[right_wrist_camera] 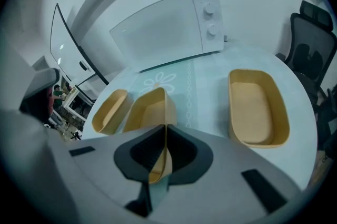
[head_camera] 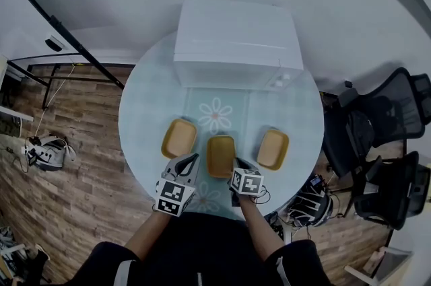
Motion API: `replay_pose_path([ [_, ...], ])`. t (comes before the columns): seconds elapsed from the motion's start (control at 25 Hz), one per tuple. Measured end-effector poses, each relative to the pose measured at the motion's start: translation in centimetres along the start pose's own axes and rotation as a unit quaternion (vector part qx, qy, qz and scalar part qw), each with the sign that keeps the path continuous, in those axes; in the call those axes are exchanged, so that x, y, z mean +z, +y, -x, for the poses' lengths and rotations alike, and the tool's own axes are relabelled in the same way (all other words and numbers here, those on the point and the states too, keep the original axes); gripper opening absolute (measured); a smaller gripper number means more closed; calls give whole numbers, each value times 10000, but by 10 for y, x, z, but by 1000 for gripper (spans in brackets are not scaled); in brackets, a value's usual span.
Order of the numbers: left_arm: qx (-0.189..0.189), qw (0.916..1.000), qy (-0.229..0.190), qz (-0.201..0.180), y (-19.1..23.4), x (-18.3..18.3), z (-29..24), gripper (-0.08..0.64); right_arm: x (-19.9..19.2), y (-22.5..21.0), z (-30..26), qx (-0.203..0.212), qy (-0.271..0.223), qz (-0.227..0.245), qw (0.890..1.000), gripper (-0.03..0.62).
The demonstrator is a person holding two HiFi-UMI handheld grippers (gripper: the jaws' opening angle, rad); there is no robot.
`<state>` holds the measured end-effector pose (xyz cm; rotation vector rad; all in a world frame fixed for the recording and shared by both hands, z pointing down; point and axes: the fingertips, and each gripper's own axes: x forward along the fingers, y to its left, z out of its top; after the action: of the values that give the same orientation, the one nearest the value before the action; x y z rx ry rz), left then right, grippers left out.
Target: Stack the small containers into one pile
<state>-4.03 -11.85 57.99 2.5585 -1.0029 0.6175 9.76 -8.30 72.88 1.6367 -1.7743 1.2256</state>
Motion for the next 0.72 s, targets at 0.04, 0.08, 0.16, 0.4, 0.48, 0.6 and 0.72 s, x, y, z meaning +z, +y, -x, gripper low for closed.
replay_pose_path([
  [0.04, -19, 10000, -30, 3, -2, 0, 0, 14, 3, -1, 3, 12, -49, -53, 10000, 35],
  [0.08, -42, 10000, -59, 10, -4, 0, -1, 14, 5, -3, 6, 26, -97, -113, 9999, 34],
  [0.16, -72, 10000, -66, 16, -7, -1, 0, 14, 10, -6, 13, 77, -204, -286, 9994, 34],
  [0.4, -100, 9999, -21, -44, -16, -2, 2, 14, 29, -19, 37, 290, -620, -904, 9935, 34],
  [0.48, -115, 9999, -34, -68, -20, -2, 2, 14, 37, -25, 46, 315, -754, -1057, 9910, 34],
  [0.6, -157, 9998, -50, -96, -25, 0, 2, 14, 47, -37, 56, 303, -917, -1256, 9874, 34],
  [0.72, -168, 9998, -45, -128, -31, -1, 2, 14, 57, -54, 66, 246, -1057, -1351, 9849, 34],
])
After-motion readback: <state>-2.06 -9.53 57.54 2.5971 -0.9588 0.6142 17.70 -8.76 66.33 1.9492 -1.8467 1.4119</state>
